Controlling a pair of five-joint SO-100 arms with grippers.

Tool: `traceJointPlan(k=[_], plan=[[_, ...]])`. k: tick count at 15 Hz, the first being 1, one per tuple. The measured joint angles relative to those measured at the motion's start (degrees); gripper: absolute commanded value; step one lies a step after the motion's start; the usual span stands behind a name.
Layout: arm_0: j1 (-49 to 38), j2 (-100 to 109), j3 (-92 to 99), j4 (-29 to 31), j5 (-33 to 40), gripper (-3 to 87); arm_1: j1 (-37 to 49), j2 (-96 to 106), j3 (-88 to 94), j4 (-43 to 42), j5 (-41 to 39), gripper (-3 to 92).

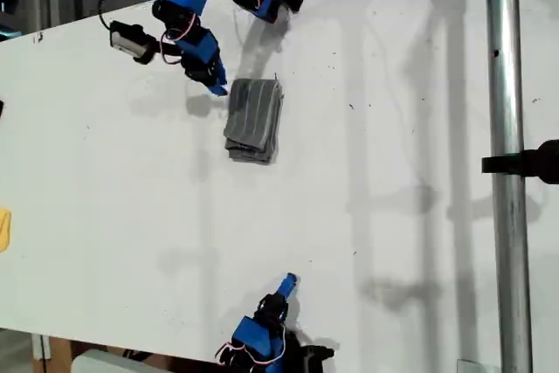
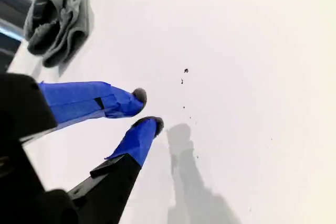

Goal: Grasp corners of a towel and fold twice.

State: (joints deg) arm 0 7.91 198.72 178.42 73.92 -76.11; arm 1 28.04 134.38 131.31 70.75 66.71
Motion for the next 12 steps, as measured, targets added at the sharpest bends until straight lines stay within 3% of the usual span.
traceJointPlan(k=[2,5,6,8,12], plan=[[0.35,0.0,0.0,0.09,18.72,5.5,-0.53,19.95,17.05,0.35,3.08,-0.3],[0.18,0.09,0.0,0.09,20.39,5.5,-0.97,50.19,33.22,7.82,10.11,3.1],[0.26,0.09,0.0,0.09,20.48,5.5,-1.76,51.94,34.45,9.67,15.29,7.8],[0.26,0.09,0.0,0.09,20.48,5.5,-6.24,53.44,34.63,9.84,20.48,8.0],[0.26,0.09,0.0,0.09,20.48,5.5,-7.91,53.61,34.63,9.93,19.78,8.0]])
